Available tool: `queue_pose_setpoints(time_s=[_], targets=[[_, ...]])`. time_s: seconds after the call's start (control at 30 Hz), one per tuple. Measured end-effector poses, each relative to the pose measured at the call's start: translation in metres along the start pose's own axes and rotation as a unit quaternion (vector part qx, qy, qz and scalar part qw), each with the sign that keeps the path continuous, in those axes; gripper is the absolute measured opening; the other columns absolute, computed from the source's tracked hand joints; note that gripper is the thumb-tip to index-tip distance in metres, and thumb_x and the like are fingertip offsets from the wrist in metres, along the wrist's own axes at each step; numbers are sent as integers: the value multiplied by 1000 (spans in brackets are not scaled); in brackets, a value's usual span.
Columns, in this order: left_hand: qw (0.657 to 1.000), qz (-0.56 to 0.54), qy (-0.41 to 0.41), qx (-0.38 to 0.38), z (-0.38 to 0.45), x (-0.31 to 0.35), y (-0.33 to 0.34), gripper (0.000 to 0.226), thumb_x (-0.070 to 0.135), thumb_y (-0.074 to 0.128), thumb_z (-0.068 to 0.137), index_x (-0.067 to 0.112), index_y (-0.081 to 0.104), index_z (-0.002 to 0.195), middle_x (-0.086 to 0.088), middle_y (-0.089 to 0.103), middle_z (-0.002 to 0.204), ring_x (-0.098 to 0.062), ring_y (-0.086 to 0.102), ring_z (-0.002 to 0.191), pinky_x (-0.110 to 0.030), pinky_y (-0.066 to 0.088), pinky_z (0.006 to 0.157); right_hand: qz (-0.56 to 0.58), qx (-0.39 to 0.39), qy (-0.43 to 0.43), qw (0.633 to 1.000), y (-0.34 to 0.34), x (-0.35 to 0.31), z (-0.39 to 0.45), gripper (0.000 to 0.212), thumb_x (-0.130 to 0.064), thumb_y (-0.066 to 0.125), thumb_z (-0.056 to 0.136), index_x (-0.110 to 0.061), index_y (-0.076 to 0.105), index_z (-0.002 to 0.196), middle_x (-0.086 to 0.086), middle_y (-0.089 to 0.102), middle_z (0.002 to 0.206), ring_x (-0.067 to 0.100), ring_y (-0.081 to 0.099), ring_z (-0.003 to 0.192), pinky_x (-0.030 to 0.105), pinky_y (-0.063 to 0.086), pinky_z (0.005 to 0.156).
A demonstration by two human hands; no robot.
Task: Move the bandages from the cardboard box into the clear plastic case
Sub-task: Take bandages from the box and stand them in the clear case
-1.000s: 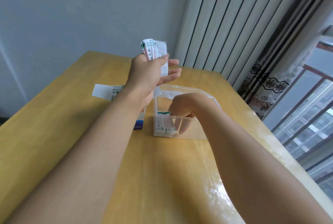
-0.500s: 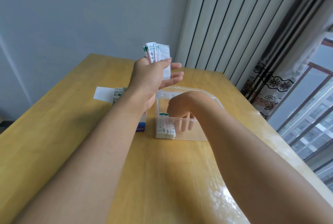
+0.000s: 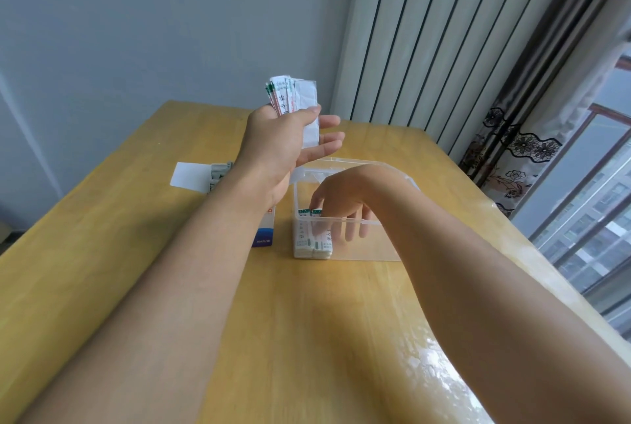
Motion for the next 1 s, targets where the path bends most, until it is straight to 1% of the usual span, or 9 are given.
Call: queue_pose_setpoints(time_s=[0.2,0.33,0.43,0.57,0.63,0.7,0.8,0.9,1.0], targets=[[1000,6,-5,-3,0,-2,2,34,9,55,103,7,52,137,-13,77,98,-28,78,84,-32,62,69,-28,-5,-19,999,0,-2,-3,66,-34,76,89,-26,46,147,0,76,101,21,75,95,44,60,91],[1000,9,-7,-4,1,-4,1,36,9,55,103,5,51,138,-14,77,99,-29,78,84,-34,63,71,-16,-8,-15,1000,0,-2,2,72,-37,79,86,-26,45,148,0,76,98,24,75,95,46,60,90],[1000,12,-7,-4,0,-4,2,37,9,55,103,6,51,139,-14,77,99,-29,78,84,-35,63,72,-23,-6,-8,1000,-2,-1,1,77,-38,81,83,-26,43,149,-2,77,92,23,75,91,45,60,90],[1000,11,-8,-5,0,-4,2,36,9,54,103,7,51,139,-13,77,98,-28,78,84,-33,63,70,-29,-17,-20,999,-1,-4,-2,83,-32,81,85,-30,35,154,0,75,93,22,74,90,46,59,93],[1000,11,-8,-6,0,-4,3,36,9,54,103,7,50,139,-13,77,99,-28,78,84,-33,63,70,-28,-13,-23,999,-2,-3,-2,81,-27,78,89,-32,31,155,1,73,95,23,75,91,47,59,92],[1000,13,-8,-7,0,-4,3,37,10,54,103,7,50,140,-13,77,100,-28,78,84,-34,63,71,-14,-17,-27,999,-2,-2,-2,73,-28,73,93,-32,34,154,2,75,101,24,75,96,49,59,91],[1000,13,-9,-7,1,-5,2,37,10,54,103,7,50,141,-14,77,100,-28,78,85,-35,64,72,-18,-21,-24,999,-1,-3,-2,64,-36,73,92,-28,43,149,1,75,101,25,74,98,49,58,93],[1000,9,-12,-7,1,-6,3,36,9,54,103,7,51,139,-14,77,99,-29,77,85,-34,63,71,-32,-7,-5,999,-1,-3,5,68,-40,77,87,-27,47,146,0,77,98,25,75,91,47,59,92],[1000,14,-11,-7,1,-6,3,37,10,55,103,8,50,140,-14,77,100,-28,78,85,-35,63,72,-34,-7,3,999,0,-3,10,72,-39,81,84,-25,47,146,2,77,100,27,75,91,48,59,91]])
Point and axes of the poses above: each hand's wrist, its own z-axis towards the middle knuckle, its own y-axis out of the palm, x = y × z, the point moved 9 cm from there along z, towards the middle knuckle
